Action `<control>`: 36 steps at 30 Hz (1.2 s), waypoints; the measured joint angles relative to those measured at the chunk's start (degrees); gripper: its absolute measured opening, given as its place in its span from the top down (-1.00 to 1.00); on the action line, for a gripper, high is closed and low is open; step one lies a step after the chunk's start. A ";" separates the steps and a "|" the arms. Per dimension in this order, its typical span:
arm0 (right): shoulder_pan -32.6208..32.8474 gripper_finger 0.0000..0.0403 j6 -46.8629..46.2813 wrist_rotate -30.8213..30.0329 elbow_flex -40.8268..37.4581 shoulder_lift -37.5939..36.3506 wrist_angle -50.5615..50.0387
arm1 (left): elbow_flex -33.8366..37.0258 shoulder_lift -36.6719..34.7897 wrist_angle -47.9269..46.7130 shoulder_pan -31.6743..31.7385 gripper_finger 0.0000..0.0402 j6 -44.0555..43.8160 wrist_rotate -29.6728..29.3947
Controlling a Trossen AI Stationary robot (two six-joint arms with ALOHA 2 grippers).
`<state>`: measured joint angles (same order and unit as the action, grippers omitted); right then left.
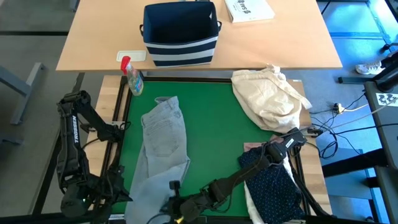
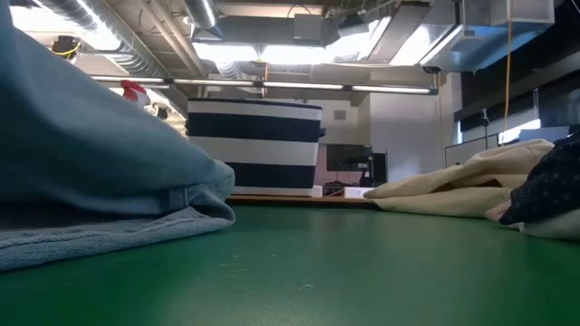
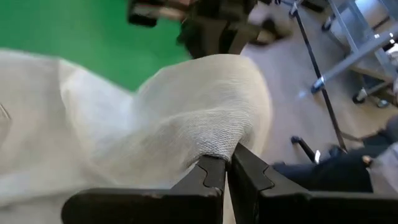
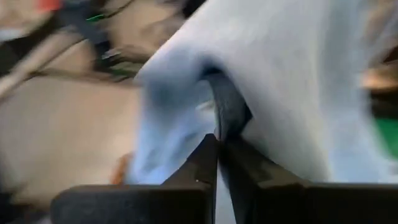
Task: Fold laundry
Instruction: Fold the blue jeans
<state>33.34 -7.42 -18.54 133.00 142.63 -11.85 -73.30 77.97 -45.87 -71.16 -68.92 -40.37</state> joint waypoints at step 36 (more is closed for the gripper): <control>-0.75 0.14 -26.72 31.62 1.91 -5.16 -23.21 | 0.04 3.45 0.18 -2.48 0.23 -6.05 24.75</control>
<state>32.60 -34.14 13.08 134.91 137.47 -35.05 -73.25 81.42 -45.68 -73.63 -74.97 -15.62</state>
